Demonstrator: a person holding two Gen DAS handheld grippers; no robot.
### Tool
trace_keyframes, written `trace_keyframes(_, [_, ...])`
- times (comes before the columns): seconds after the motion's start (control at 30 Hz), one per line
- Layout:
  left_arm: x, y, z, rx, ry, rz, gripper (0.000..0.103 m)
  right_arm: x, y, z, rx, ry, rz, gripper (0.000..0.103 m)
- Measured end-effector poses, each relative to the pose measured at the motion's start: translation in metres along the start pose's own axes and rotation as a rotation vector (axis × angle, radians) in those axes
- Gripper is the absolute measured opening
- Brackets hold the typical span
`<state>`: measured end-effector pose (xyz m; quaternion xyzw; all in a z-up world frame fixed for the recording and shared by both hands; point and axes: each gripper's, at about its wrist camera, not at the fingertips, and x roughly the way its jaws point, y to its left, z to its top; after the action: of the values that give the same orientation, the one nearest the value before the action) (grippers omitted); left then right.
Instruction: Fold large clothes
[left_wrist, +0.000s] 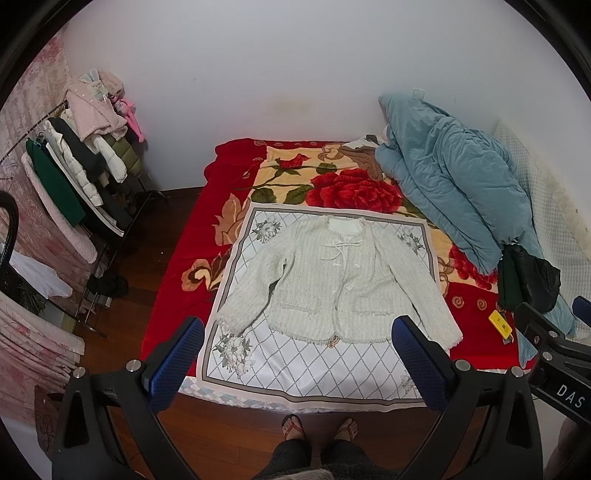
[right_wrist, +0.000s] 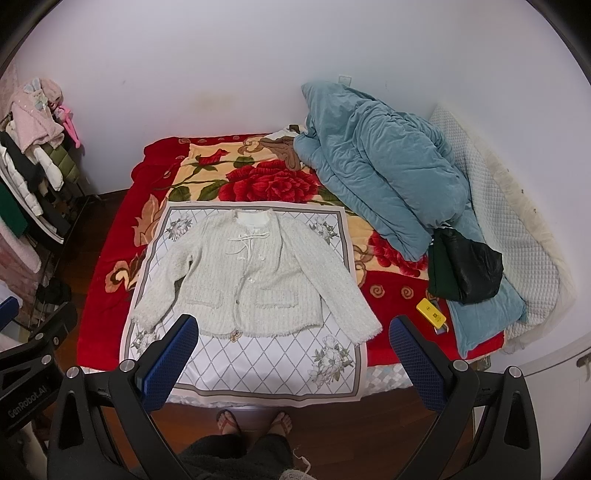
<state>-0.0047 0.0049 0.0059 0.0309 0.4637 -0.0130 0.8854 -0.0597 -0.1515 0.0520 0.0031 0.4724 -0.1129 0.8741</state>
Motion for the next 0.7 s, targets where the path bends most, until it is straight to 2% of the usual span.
trace_keyframes(0.7, [-0.0042,-0.0048,0.0043,0.01,0.009,0.002,0.103,-0.001,0.0021,0.0024,0.003,0.001,0.0,0.103])
